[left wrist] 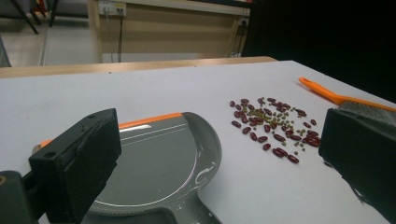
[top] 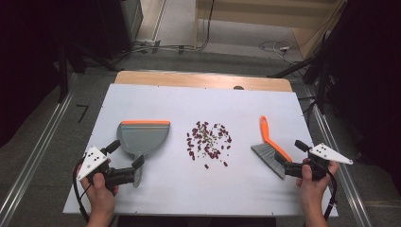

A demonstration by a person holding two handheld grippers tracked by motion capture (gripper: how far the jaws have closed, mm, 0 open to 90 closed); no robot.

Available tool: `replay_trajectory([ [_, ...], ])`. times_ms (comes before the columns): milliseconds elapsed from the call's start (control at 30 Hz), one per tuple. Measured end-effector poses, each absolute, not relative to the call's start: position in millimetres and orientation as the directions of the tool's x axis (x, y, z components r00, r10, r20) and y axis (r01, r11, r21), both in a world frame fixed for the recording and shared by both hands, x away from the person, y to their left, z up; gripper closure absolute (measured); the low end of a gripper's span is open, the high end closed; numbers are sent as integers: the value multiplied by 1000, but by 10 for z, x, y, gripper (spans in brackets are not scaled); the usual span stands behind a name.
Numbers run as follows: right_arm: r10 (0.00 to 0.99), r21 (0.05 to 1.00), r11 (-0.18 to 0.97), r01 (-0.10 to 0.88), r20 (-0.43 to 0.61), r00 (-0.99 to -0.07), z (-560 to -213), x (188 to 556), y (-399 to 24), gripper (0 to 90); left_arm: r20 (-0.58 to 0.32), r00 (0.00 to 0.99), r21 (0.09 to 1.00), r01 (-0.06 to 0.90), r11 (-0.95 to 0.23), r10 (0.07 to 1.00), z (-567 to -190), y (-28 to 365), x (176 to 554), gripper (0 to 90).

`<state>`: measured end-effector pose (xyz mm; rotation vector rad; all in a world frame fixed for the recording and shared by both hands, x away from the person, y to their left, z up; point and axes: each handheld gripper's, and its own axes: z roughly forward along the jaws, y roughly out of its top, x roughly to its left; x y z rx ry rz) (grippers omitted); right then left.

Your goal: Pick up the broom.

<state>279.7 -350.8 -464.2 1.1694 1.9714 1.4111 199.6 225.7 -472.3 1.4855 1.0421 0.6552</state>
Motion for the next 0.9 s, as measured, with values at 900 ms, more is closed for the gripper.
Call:
replay_trajectory([
  [900,871,802,181,569,138,-471,-4100,3524,-3280,76,-156,443,966,254,43,883,-4748,2232,2048,0],
])
